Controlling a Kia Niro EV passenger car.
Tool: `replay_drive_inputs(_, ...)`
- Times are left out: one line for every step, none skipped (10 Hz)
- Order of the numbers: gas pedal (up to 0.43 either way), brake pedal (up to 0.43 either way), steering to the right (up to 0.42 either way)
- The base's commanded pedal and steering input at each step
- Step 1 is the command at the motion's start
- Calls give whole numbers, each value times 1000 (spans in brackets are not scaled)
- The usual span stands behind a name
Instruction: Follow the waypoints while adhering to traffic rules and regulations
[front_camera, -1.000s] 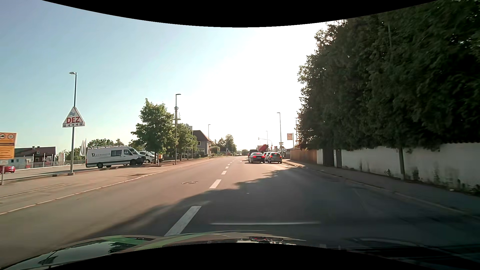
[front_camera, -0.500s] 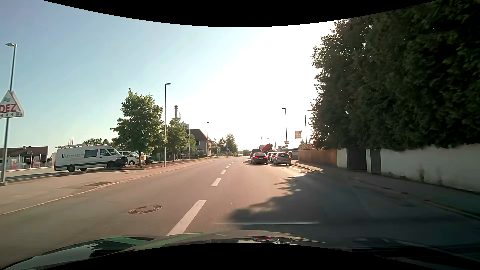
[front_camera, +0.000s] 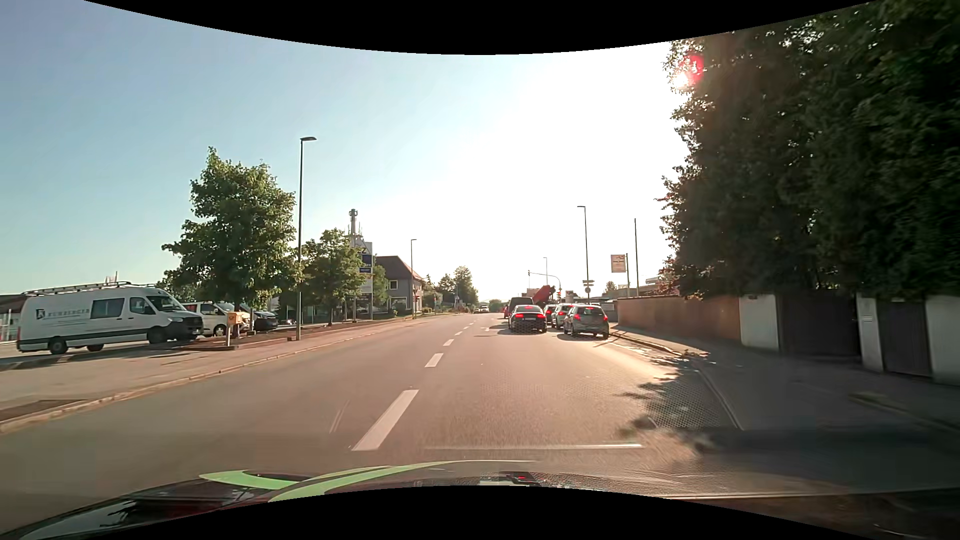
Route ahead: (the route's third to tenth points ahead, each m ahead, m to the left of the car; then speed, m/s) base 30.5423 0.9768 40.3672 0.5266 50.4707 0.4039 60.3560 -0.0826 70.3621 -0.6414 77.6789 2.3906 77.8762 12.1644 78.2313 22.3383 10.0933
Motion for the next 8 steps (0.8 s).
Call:
replay_drive_inputs(0, 0, -9)
replay_drive_inputs(0, 0, -11)
replay_drive_inputs(0, 0, -12)
replay_drive_inputs(0, 0, -12)
replay_drive_inputs(0, 0, -13)
replay_drive_inputs(0, 0, -12)
replay_drive_inputs(0, 0, -12)
replay_drive_inputs(0, 0, -12)
